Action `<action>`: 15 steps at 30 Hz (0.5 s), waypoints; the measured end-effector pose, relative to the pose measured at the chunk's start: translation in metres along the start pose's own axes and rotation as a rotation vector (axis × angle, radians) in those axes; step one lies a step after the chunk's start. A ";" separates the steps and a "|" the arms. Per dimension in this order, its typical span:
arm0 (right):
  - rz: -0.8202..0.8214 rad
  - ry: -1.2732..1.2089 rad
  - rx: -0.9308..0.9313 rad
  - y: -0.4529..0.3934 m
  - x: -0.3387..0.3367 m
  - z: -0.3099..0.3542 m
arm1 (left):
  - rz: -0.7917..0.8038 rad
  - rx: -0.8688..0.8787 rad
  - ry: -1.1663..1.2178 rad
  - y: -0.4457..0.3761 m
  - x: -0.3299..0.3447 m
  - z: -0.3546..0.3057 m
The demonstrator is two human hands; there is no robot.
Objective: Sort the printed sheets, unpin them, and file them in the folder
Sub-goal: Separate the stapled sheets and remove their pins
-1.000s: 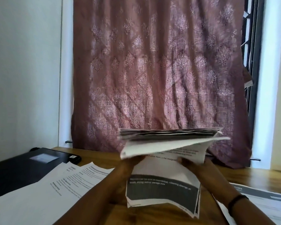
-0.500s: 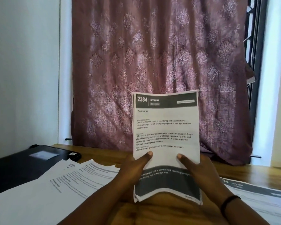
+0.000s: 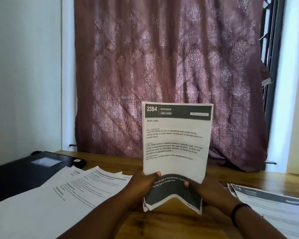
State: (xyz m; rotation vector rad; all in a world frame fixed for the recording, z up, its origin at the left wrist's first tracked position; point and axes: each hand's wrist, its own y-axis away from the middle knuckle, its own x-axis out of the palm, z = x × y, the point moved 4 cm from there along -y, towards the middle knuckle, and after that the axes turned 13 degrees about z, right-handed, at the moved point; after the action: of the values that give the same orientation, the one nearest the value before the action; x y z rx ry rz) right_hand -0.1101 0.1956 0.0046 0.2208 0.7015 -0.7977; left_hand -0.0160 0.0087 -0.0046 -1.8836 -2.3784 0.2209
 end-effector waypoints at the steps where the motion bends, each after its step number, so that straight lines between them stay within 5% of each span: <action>1: -0.035 -0.011 -0.024 0.000 -0.002 0.002 | -0.008 0.006 -0.008 0.002 0.001 -0.002; 7: -0.298 -0.056 -0.084 0.007 -0.024 0.016 | -0.065 0.073 -0.006 0.002 -0.004 -0.014; 15: -0.020 0.190 0.186 0.012 -0.016 0.009 | 0.062 -0.237 -0.262 -0.002 -0.002 0.011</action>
State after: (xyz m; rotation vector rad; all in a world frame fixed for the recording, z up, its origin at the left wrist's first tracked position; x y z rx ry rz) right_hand -0.1053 0.2097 0.0208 0.4628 0.8099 -0.8695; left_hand -0.0191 0.0056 -0.0152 -2.1552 -2.6180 0.2102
